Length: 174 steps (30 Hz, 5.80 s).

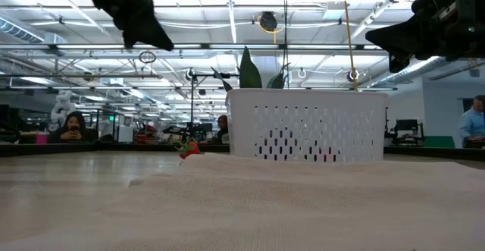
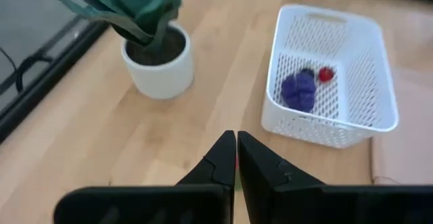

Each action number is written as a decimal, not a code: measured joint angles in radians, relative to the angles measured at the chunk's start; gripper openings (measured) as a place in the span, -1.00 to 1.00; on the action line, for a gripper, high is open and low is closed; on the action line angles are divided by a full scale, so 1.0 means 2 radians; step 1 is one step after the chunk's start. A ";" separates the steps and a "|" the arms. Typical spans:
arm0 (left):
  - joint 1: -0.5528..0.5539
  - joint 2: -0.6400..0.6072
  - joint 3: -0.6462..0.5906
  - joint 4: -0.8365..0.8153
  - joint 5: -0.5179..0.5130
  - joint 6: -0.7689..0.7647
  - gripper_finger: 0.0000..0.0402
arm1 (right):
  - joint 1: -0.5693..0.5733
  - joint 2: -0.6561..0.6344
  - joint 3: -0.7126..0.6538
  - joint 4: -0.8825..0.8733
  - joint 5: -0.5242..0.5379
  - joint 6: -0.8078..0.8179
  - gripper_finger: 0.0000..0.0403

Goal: Pick and placing Produce into tupperware
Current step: Put the strawberry into the basket

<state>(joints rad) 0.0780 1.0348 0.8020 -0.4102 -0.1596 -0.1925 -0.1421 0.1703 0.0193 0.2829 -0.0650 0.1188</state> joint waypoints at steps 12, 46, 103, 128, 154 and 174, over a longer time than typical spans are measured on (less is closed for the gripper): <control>0.000 0.105 0.125 -0.078 -0.025 -0.033 -0.92 | 0.000 0.000 0.000 -0.001 -0.011 0.013 -1.00; 0.017 0.244 0.211 -0.225 0.033 -0.044 -0.13 | 0.000 0.005 0.000 -0.010 -0.022 0.015 -1.00; 0.026 0.407 0.209 -0.143 0.075 -0.045 0.69 | 0.000 0.005 0.000 -0.024 -0.022 0.015 -1.00; 0.022 0.407 0.209 -0.133 0.071 -0.039 0.69 | 0.000 0.005 0.000 -0.024 -0.022 0.015 -1.00; 0.023 0.429 0.209 -0.126 0.079 -0.031 0.69 | 0.000 0.005 0.000 -0.025 -0.022 0.023 -1.00; 0.023 0.451 0.211 -0.128 0.075 -0.006 0.62 | 0.000 0.005 0.000 -0.026 -0.022 0.021 -1.00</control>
<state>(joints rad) 0.1242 1.9358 1.2232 -0.6655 -0.0097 -0.2042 -0.1424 0.1806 0.0187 0.2311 -0.1089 0.1610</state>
